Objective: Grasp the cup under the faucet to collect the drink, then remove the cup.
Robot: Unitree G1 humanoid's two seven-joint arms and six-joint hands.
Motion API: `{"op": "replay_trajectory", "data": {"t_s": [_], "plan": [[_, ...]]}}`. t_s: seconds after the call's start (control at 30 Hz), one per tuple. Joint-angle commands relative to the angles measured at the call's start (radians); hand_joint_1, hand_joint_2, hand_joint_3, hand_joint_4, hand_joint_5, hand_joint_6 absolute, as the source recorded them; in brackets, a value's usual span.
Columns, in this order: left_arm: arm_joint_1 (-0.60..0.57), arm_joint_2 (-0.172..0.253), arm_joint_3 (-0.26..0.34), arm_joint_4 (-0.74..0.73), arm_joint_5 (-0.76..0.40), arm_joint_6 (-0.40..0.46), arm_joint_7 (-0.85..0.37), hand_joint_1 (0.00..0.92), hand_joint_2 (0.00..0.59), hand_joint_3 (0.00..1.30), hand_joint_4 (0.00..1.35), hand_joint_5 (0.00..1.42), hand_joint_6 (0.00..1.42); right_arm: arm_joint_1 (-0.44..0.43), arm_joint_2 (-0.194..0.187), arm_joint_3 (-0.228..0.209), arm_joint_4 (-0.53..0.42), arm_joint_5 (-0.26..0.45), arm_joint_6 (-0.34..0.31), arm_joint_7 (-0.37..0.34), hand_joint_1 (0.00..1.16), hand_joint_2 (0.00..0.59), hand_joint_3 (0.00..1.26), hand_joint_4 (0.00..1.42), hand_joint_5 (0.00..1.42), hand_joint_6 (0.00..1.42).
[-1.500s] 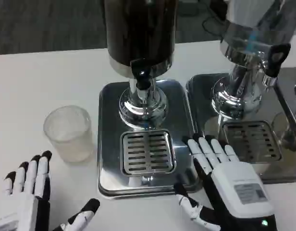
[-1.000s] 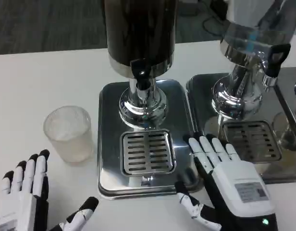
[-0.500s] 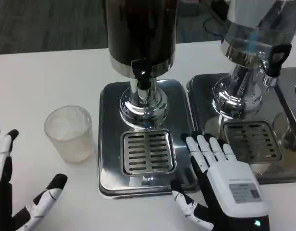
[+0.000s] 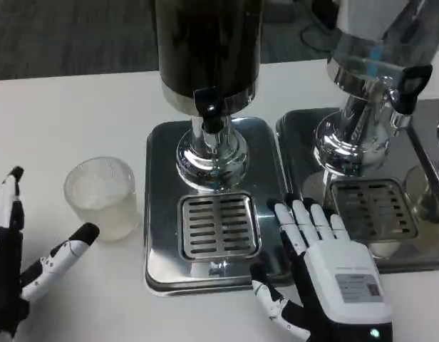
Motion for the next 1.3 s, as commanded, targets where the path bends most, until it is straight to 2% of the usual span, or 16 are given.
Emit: {"op": "replay_trajectory", "data": {"t_s": [0.03,0.27,0.37,0.53,0.83,0.97,1.3], "plan": [[-0.065,0.02,-0.036,0.1,0.008,-0.057,-0.006,0.0,0.0,0.0,0.0,0.0,0.0,-0.012,0.002,0.004,0.01,-0.005,0.009,-0.016,0.28,0.422,0.06,0.0,0.0,0.0],[-0.179,0.013,-0.07,0.271,0.015,-0.143,0.035,0.0,0.0,0.0,0.0,0.0,0.0,-0.015,0.005,0.001,0.012,0.002,0.014,-0.017,0.27,0.425,0.06,0.0,0.0,0.0],[-0.223,0.006,-0.087,0.329,0.022,-0.162,0.075,0.054,0.0,0.0,0.0,0.0,0.0,-0.015,0.006,-0.001,0.012,0.004,0.016,-0.02,0.27,0.426,0.06,0.0,0.0,0.0],[-0.275,0.003,-0.117,0.427,0.021,-0.199,0.122,0.088,0.0,0.0,0.0,0.03,0.0,-0.013,0.005,0.006,0.012,0.001,0.015,-0.019,0.27,0.421,0.07,0.0,0.0,0.0],[-0.306,0.004,-0.142,0.47,0.016,-0.221,0.125,0.143,0.008,0.0,0.0,0.09,0.0,0.006,0.013,0.016,-0.015,0.002,0.035,0.004,0.26,0.417,0.07,0.0,0.0,0.0],[-0.333,-0.002,-0.17,0.51,0.06,-0.206,0.197,0.188,0.019,0.0,0.0,0.17,0.03,0.012,0.013,0.021,-0.018,0.007,0.035,0.007,0.26,0.417,0.08,0.0,0.0,0.0],[-0.376,-0.021,-0.171,0.608,0.031,-0.258,0.231,0.229,0.032,0.0,0.0,0.24,0.1,0.009,0.023,0.025,-0.004,0.02,0.038,0.0,0.26,0.416,0.09,0.0,0.0,0.0]]}}
